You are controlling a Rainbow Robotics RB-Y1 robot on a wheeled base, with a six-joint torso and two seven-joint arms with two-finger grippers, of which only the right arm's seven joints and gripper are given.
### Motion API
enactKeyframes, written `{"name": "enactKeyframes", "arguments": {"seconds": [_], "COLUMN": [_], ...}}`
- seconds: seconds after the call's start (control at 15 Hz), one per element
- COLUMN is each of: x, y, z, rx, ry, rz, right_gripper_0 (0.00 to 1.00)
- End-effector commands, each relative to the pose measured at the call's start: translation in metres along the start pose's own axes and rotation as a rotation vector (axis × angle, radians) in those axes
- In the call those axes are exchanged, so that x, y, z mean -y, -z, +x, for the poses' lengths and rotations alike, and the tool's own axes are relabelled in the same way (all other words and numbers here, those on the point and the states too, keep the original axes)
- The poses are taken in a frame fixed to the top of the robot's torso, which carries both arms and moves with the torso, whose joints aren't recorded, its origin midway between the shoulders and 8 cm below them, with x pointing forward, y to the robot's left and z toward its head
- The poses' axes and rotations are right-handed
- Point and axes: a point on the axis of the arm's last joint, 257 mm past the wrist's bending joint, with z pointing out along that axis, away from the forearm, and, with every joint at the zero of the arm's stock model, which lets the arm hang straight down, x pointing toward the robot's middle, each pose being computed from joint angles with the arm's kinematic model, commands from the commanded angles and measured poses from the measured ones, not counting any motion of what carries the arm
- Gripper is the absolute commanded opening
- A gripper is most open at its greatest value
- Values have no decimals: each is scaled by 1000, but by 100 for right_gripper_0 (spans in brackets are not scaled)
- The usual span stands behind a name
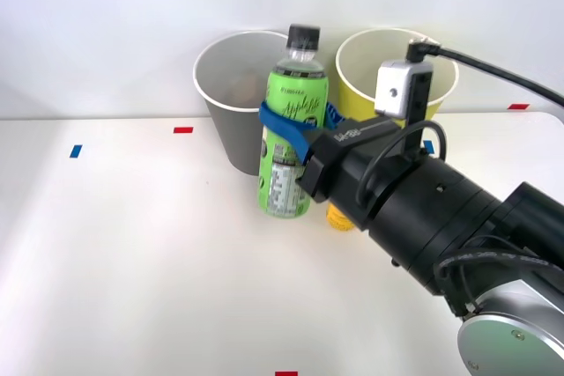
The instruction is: Put cans in the gray bin, plastic bottles in the light green bin
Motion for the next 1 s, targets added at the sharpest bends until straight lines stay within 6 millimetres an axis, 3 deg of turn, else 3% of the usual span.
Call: {"name": "enactKeyframes", "arguments": {"seconds": [0.07,0.33,0.53,0.8,1.0], "x": [17,70,99,141,170], "y": [-4,-43,-55,-79,-97], "z": [-37,-70,-92,-113,-118], "rx": [80,213,241,231,223], "ry": [39,26,42,95,127], "rz": [18,74,116,168,203], "right_gripper_0": [0,0,0,0,0]}}
